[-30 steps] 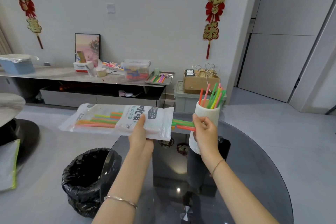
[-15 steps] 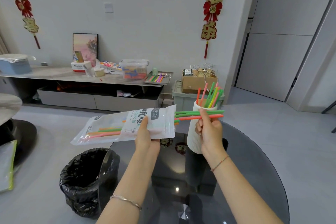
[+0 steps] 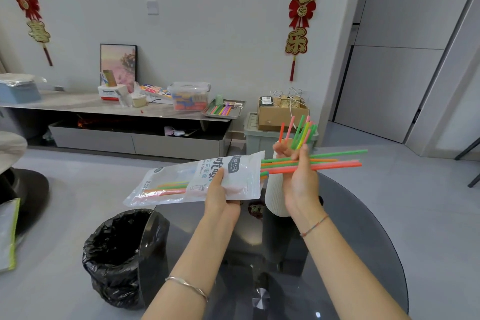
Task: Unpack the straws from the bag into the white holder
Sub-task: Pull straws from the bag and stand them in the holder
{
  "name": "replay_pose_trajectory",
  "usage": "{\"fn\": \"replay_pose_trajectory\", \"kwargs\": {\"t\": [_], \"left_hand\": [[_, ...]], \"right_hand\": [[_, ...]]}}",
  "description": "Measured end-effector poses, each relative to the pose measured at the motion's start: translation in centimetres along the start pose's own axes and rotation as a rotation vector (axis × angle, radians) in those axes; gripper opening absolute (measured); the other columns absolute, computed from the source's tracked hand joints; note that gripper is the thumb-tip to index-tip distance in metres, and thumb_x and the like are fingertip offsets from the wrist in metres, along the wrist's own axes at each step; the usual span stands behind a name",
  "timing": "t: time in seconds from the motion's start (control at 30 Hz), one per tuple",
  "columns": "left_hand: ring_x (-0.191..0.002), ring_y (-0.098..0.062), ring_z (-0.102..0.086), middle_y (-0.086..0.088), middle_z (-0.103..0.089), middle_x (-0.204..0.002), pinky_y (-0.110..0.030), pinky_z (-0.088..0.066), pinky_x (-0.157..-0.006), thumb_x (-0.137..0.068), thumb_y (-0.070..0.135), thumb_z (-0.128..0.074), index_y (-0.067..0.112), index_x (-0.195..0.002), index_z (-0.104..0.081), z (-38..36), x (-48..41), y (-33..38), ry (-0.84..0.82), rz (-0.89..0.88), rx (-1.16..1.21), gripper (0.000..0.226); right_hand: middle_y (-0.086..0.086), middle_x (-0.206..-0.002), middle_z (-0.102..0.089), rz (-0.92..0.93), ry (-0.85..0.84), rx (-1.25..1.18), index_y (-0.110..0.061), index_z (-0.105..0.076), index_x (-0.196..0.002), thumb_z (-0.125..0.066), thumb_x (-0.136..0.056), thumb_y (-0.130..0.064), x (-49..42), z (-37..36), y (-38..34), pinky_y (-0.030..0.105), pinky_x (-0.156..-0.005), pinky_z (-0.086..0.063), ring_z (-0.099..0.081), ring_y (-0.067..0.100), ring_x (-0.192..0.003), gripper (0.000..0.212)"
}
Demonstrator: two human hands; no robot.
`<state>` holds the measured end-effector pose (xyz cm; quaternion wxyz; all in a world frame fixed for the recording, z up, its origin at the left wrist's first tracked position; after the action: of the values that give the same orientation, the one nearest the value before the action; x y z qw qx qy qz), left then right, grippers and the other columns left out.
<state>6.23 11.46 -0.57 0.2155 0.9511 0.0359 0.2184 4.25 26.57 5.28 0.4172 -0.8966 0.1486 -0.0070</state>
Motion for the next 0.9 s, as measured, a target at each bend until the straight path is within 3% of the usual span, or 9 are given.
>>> {"fn": "replay_pose_trajectory", "kwargs": {"t": [0.1,0.2,0.3,0.47,0.57,0.67,0.77,0.9], "left_hand": [[-0.092,-0.026,-0.064,-0.011,-0.062,-0.124,-0.044,-0.051,-0.069,-0.093,0.012,-0.056,0.015,-0.138,-0.042,-0.1,0.0,0.7,-0.003,-0.009,0.013,0.047],[-0.079,-0.023,-0.063,-0.01,-0.062,-0.117,-0.04,-0.049,-0.056,-0.094,0.014,-0.055,0.015,-0.139,-0.041,-0.1,-0.2,1.2,-0.007,-0.016,0.01,0.047],[-0.083,-0.023,-0.063,-0.011,-0.062,-0.122,-0.039,-0.05,-0.058,-0.094,0.013,-0.055,0.014,-0.139,-0.041,-0.1,-0.4,1.3,-0.003,-0.019,0.007,0.047],[-0.1,-0.025,-0.06,-0.011,-0.06,-0.129,-0.041,-0.05,-0.07,-0.093,0.013,-0.056,0.015,-0.14,-0.041,-0.2,-0.9,1.5,0.008,-0.03,0.011,0.049],[-0.096,-0.024,-0.062,-0.011,-0.061,-0.127,-0.04,-0.05,-0.066,-0.093,0.013,-0.056,0.015,-0.14,-0.04,-0.2,-1.0,1.6,0.001,-0.04,0.017,0.05],[-0.085,-0.023,-0.064,-0.008,-0.063,-0.112,-0.039,-0.05,-0.06,-0.093,0.013,-0.057,0.017,-0.139,-0.04,-0.2,-1.3,1.7,-0.008,-0.044,0.026,0.049],[-0.095,-0.024,-0.063,-0.007,-0.062,-0.113,-0.041,-0.05,-0.069,-0.093,0.012,-0.057,0.018,-0.139,-0.039,-0.4,-1.5,1.9,-0.01,-0.063,0.028,0.05],[-0.093,-0.024,-0.063,-0.006,-0.063,-0.109,-0.043,-0.049,-0.074,-0.093,0.011,-0.056,0.018,-0.134,-0.041,-0.8,-1.6,2.0,-0.03,-0.084,0.012,0.044]], "right_hand": [[-0.005,-0.042,-0.041,0.004,-0.012,-0.204,-0.019,-0.039,-0.051,-0.041,-0.099,-0.03,-0.5,-0.5,-2.7,0.028,-0.065,-0.051,-0.048,0.012,-0.043,0.05],[-0.007,-0.038,-0.025,0.03,-0.028,-0.191,-0.02,-0.027,-0.053,-0.043,-0.098,-0.029,-1.7,-1.9,-6.1,0.021,-0.046,-0.035,-0.025,0.009,-0.036,0.048],[-0.007,-0.035,-0.022,0.104,-0.034,-0.101,-0.021,-0.024,-0.053,-0.043,-0.096,-0.027,-3.8,-3.8,-10.4,0.019,-0.037,-0.024,-0.02,0.008,-0.032,0.048],[-0.009,-0.035,-0.02,0.227,-0.055,0.051,-0.021,-0.023,-0.052,-0.044,-0.095,-0.024,-7.1,-6.7,-15.7,0.019,-0.033,-0.018,-0.018,0.007,-0.03,0.047],[-0.009,-0.033,-0.021,0.253,-0.021,0.149,-0.022,-0.024,-0.051,-0.046,-0.093,-0.023,-8.6,-7.1,-16.3,0.019,-0.033,-0.019,-0.018,0.007,-0.03,0.047],[-0.009,-0.032,-0.024,0.269,0.012,0.236,-0.022,-0.027,-0.051,-0.047,-0.093,-0.024,-9.8,-7.0,-15.8,0.019,-0.033,-0.019,-0.02,0.007,-0.029,0.047],[-0.01,-0.032,-0.026,0.287,-0.004,0.295,-0.022,-0.028,-0.05,-0.047,-0.092,-0.023,-10.9,-7.0,-15.0,0.017,-0.033,-0.02,-0.021,0.007,-0.029,0.046],[-0.009,-0.033,-0.028,0.214,-0.066,0.397,-0.021,-0.031,-0.053,-0.047,-0.092,-0.023,-12.1,-6.6,-12.2,0.02,-0.037,-0.022,-0.023,0.006,-0.03,0.042]]}}
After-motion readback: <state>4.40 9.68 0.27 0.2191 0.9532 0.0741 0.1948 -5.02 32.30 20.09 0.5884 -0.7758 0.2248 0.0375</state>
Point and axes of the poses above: each hand's wrist, its own x-axis away from the middle knuckle, its own z-axis out of the back of the hand, y = z × x, the point moved 8 cm from there along -x, towards the middle knuckle
